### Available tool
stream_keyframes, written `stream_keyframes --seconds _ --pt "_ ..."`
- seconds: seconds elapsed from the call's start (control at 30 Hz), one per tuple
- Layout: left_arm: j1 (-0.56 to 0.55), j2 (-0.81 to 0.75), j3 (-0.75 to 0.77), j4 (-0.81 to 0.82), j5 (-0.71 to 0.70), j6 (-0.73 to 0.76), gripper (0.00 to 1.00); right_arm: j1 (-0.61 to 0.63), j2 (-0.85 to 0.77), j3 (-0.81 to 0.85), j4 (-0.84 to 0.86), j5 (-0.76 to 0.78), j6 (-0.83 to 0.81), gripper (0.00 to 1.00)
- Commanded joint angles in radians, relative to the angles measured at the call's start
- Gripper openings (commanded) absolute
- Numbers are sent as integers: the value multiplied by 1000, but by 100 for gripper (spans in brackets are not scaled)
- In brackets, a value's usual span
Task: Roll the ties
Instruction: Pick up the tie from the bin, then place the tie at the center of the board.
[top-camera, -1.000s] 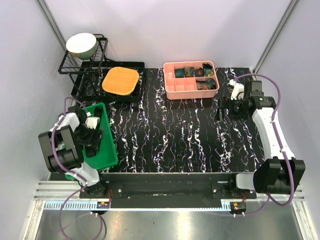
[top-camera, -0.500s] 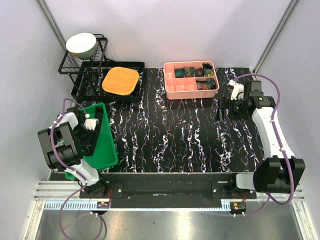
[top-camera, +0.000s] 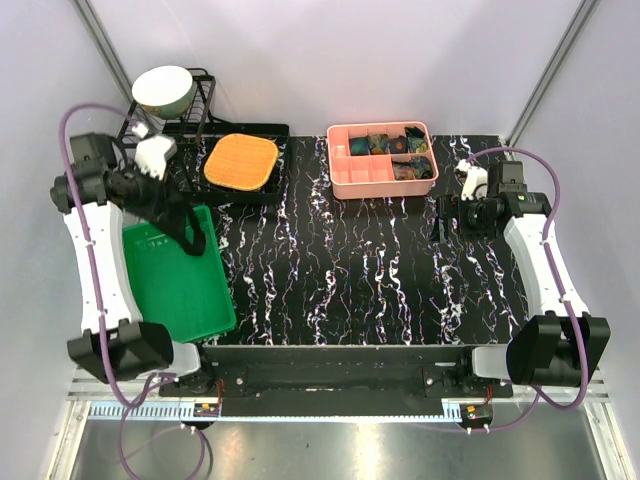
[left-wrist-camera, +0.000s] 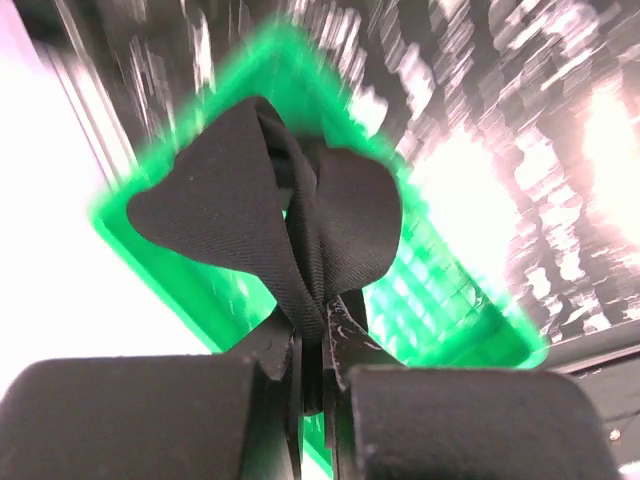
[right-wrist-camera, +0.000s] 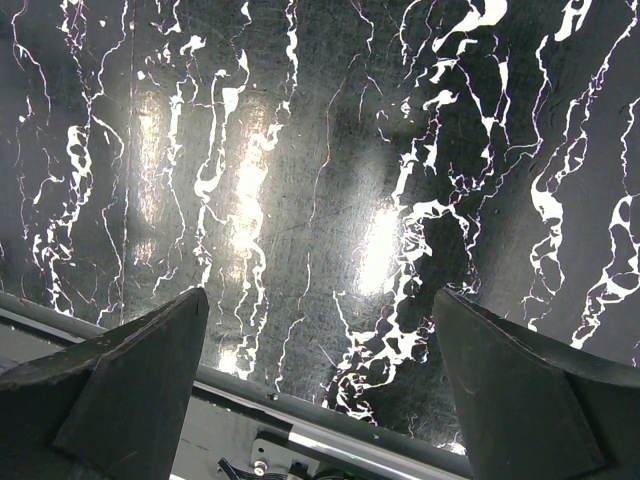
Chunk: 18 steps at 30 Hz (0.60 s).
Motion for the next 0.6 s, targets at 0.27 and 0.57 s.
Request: stream_keyframes --seconds 0.27,0.57 --pt "-735 111 628 -56 122 -282 0 -4 -2 25 25 -51 -3 100" --pt "-976 233 638 39 203 -281 0 -4 -30 16 -10 -45 -22 99"
